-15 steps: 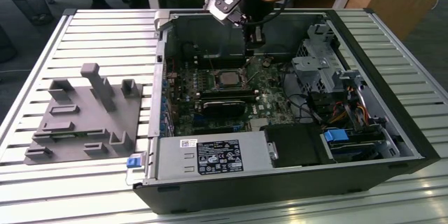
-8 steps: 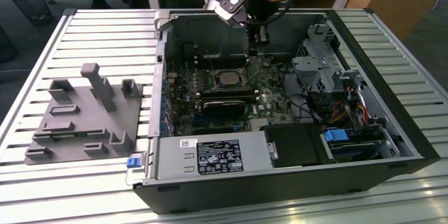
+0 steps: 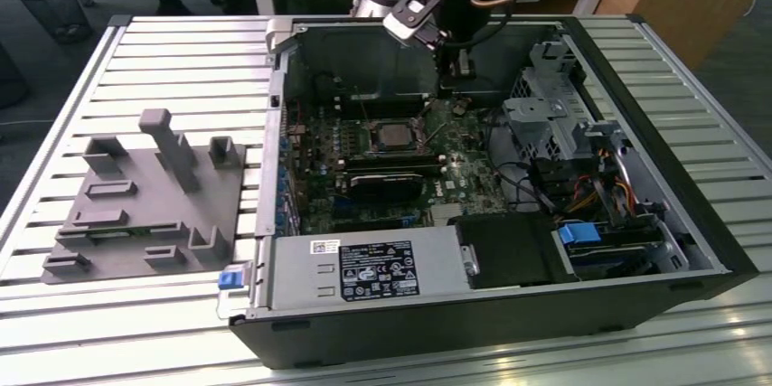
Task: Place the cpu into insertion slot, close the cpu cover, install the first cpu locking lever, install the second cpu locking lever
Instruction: 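Close the cpu cover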
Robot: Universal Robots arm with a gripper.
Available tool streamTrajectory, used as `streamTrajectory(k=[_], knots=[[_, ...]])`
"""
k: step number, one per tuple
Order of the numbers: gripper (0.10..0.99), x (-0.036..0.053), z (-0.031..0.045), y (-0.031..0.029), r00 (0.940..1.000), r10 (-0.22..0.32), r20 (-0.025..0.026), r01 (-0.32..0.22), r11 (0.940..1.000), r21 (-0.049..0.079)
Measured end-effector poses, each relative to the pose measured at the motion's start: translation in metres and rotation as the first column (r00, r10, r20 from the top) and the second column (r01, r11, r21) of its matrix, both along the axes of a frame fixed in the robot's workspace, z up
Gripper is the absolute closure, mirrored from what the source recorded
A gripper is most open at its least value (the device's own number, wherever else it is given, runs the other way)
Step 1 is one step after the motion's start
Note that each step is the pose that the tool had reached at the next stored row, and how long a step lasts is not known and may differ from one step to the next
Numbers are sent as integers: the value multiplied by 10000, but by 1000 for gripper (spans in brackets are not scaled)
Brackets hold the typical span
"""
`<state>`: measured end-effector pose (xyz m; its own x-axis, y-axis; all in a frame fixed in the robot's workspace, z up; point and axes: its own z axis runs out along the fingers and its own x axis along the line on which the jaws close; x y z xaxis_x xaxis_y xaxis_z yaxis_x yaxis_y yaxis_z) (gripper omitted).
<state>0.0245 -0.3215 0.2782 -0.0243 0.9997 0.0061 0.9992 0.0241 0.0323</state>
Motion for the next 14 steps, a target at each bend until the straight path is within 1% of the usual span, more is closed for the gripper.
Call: streamTrajectory(k=[7, 14], knots=[[980, 115, -72, 6, 10000, 2, -15, -2, 10000, -5], [980, 195, -118, 8, 10000, 3, -18, -3, 10000, -8]])
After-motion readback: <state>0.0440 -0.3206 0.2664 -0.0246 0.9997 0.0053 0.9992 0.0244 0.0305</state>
